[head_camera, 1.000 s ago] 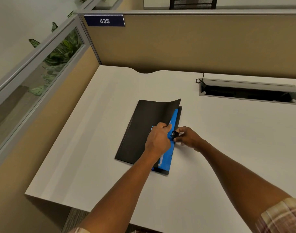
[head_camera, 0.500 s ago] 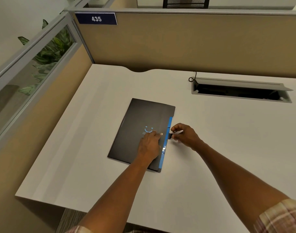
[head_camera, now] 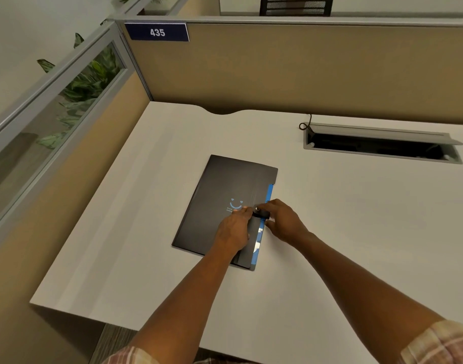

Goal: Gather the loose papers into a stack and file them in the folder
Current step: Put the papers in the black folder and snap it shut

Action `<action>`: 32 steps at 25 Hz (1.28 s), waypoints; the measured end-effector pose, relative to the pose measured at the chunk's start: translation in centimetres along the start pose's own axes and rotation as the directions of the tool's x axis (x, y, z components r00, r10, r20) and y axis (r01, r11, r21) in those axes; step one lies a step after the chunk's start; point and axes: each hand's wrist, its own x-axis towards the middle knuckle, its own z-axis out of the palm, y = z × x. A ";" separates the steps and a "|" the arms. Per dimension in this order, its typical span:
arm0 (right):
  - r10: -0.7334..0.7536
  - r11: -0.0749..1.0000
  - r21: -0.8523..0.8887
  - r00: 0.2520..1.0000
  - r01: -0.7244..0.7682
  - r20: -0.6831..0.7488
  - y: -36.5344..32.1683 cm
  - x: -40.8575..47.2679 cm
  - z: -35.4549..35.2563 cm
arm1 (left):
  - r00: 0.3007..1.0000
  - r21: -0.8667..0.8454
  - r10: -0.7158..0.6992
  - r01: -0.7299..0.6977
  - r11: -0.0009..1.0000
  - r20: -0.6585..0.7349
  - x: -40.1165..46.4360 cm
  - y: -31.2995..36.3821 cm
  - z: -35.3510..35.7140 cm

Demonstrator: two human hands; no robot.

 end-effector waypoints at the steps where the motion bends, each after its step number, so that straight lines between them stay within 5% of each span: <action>1: -0.025 0.998 -0.058 1.000 0.026 0.019 0.1 -0.2 0.3 | 1.000 0.006 0.003 -0.003 1.000 0.001 0.0 0.0 0.0; 8: -0.044 0.921 -0.385 0.997 0.065 0.064 0.2 -0.6 2.0 | 0.996 0.158 0.064 -0.072 0.985 0.057 0.0 -0.1 0.5; 22: 0.023 0.858 -0.514 0.996 0.021 0.080 -0.4 -0.5 2.8 | 0.993 0.241 -0.017 -0.013 0.971 0.121 0.6 1.0 0.6; 27: 0.031 0.890 -0.455 0.997 0.007 0.076 -1.0 -0.8 2.5 | 0.998 0.139 0.008 -0.016 0.990 0.055 0.2 0.4 0.6; 30: 0.219 0.952 -0.192 0.969 -0.237 -0.110 -2.1 -1.5 2.9 | 0.979 0.083 -0.004 0.022 0.996 -0.202 0.2 -1.8 -0.6; 32: 0.397 0.916 0.012 0.901 -0.401 -0.172 -2.9 -1.9 3.5 | 0.933 0.134 -0.127 0.180 0.974 -0.336 0.3 -4.4 -1.8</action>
